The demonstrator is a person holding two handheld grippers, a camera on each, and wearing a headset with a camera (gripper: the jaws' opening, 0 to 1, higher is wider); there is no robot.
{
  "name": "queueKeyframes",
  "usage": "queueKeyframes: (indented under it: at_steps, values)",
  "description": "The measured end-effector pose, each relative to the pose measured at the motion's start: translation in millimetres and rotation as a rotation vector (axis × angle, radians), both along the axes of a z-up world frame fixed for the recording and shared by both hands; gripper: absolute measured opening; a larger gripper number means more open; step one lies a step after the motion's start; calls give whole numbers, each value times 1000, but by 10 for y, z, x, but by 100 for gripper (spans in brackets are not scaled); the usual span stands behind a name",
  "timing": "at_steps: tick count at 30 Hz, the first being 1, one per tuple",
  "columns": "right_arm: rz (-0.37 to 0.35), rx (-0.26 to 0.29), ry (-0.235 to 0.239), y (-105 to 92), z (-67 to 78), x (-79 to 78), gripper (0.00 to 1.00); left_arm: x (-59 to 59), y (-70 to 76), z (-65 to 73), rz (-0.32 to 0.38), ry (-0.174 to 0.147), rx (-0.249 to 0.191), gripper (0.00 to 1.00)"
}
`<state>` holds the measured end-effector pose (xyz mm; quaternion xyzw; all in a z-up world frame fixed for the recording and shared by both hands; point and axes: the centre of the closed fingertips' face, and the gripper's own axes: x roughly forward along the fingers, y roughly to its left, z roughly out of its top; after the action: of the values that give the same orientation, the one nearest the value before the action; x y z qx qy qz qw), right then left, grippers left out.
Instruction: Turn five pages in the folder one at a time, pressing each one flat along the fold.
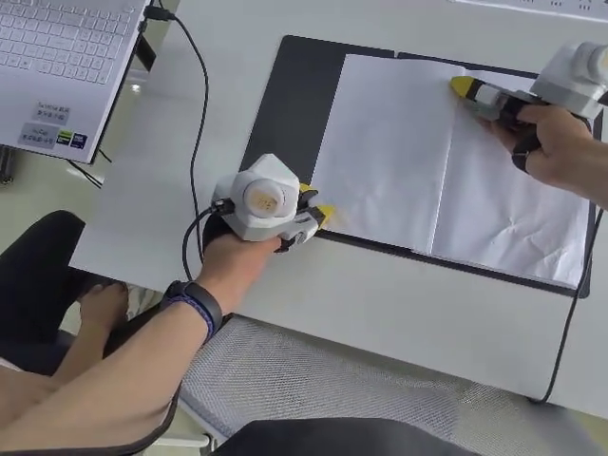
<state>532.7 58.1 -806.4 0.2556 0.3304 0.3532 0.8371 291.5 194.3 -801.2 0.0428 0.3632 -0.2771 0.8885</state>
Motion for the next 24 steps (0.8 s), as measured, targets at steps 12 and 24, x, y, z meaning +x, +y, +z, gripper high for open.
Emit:
queueKeyframes:
  at_steps: [12,24]
  values:
    - [-19,-21,8,-21,15,136,0,12,8,-5,3,3,-3,18]
    - [89,-22,-2,72,82,-188,0,23,14,-17,0,12,-14,19]
